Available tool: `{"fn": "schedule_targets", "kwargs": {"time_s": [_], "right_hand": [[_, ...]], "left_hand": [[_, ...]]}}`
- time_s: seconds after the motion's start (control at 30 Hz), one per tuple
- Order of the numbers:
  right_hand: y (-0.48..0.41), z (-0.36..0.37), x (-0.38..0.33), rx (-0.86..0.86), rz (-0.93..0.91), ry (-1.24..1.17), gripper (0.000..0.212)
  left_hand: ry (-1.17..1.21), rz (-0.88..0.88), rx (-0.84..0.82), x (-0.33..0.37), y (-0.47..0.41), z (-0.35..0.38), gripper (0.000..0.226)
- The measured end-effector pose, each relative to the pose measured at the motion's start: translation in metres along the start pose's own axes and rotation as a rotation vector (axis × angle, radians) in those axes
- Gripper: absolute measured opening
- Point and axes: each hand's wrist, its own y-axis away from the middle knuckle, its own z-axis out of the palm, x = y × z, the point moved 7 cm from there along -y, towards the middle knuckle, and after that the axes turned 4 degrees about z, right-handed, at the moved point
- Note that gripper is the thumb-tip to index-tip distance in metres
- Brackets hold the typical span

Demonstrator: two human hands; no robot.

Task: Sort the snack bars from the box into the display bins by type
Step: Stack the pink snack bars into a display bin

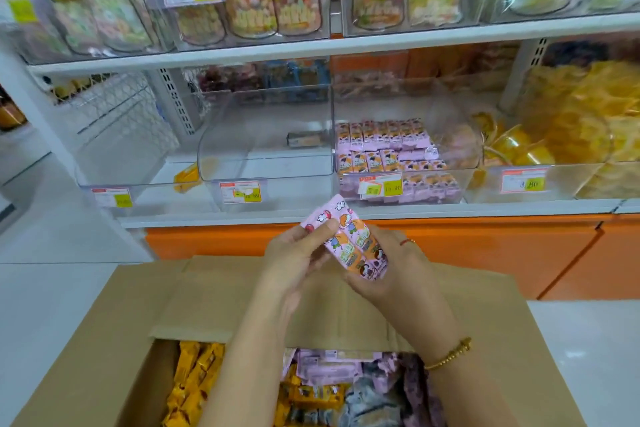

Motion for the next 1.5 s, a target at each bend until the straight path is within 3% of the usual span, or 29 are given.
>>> {"fn": "schedule_targets", "kwargs": {"time_s": [0.1, 0.2, 0.3, 0.43, 0.53, 0.67, 0.77, 0.87, 1.0, 1.1, 1.17, 1.3, 1.5], "right_hand": [[-0.03, -0.033, 0.002, 0.13, 0.037, -0.104, 0.048], [-0.081, -0.065, 0.014, 0.019, 0.138, -0.176, 0.035], [-0.144, -0.086, 0.037, -0.075, 0.227, -0.051, 0.025], [-0.2, -0.08, 0.067, -0.298, 0.36, 0.368, 0.047], [-0.213, -0.068, 0.081, -0.461, 0.393, 0.591, 0.045], [-0.216, -0.058, 0.095, -0.476, 0.405, 0.677, 0.049], [-0.211, -0.049, 0.098, -0.518, 0.45, 0.645, 0.074], [-0.203, -0.042, 0.093, -0.612, 0.458, 0.534, 0.074], [-0.192, -0.051, 0.08, -0.493, 0.424, 0.492, 0.05], [-0.182, -0.079, 0.058, -0.144, 0.318, 0.426, 0.039], [-0.157, -0.088, 0.037, -0.009, 0.229, 0.258, 0.044], [-0.074, -0.038, 0.006, -0.309, 0.133, -0.059, 0.045], [0.059, 0.102, 0.056, -0.829, 0.345, 0.003, 0.035]], "left_hand": [[0.055, 0.084, -0.108, 0.023, -0.018, 0.027, 0.019], [-0.151, 0.256, 0.03, 0.044, -0.045, 0.027, 0.015], [-0.623, 0.423, 0.155, 0.054, -0.065, 0.03, 0.039], [-0.933, 0.534, 0.102, 0.051, -0.078, 0.056, 0.049], [-0.946, 0.543, 0.103, 0.049, -0.085, 0.063, 0.044], [-0.915, 0.53, 0.114, 0.048, -0.092, 0.058, 0.045], [-0.913, 0.506, 0.08, 0.045, -0.095, 0.055, 0.048], [-0.909, 0.488, 0.032, 0.044, -0.094, 0.052, 0.05], [-0.779, 0.465, -0.04, 0.04, -0.078, 0.046, 0.042], [-0.68, 0.493, -0.002, 0.035, -0.054, 0.027, 0.013], [-0.616, 0.472, 0.051, 0.023, -0.038, 0.004, 0.037], [-0.529, 0.37, 0.147, -0.018, -0.007, -0.059, 0.047], [-0.702, -0.086, 0.139, -0.137, 0.018, -0.151, 0.041]]}}
